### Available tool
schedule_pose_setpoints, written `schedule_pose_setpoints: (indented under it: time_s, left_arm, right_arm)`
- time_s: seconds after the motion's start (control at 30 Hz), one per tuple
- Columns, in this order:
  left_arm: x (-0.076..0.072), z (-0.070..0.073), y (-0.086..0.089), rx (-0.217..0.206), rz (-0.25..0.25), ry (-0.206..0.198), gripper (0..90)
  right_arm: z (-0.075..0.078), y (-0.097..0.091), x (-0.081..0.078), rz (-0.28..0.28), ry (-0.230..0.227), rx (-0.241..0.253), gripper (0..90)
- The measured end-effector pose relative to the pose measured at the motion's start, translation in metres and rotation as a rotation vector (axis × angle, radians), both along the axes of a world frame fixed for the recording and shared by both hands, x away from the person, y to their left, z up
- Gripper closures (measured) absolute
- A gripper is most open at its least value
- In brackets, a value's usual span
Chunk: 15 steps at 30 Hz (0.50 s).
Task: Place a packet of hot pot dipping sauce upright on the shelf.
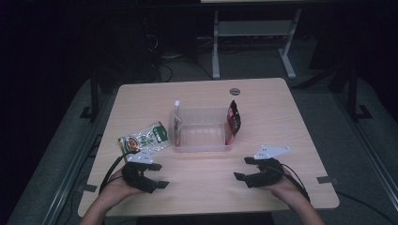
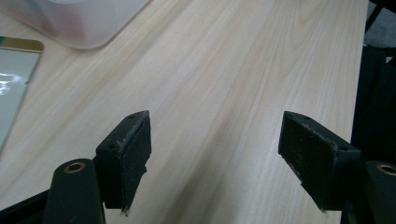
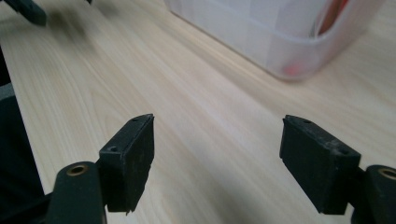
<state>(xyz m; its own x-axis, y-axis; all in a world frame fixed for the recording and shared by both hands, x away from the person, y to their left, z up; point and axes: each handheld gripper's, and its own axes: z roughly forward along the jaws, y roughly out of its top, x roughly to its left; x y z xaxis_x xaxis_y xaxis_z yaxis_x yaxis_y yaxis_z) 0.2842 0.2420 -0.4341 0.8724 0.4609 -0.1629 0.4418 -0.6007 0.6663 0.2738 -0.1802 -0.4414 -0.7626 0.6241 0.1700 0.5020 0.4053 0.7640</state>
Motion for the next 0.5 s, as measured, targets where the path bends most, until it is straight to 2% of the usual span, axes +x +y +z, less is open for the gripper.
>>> schedule_pose_setpoints:
  time_s: [0.13,0.2,0.37,0.5]
  left_arm:
    - [0.001,0.005,0.007,0.032,0.014,-0.023,25.2]
    - [0.005,0.008,0.014,0.05,0.019,-0.044,25.4]
    - [0.009,0.013,0.028,0.07,0.047,-0.053,26.1]
    - [0.014,0.019,0.043,0.078,0.096,-0.075,26.0]
  right_arm:
    - [-0.004,-0.003,0.0,-0.015,0.002,-0.021,25.0]
    - [-0.004,-0.001,0.002,-0.016,-0.009,-0.015,24.7]
    - [0.0,-0.003,0.004,-0.01,-0.032,0.0,24.2]
    - [-0.002,-0.004,0.005,-0.007,-0.027,-0.006,24.2]
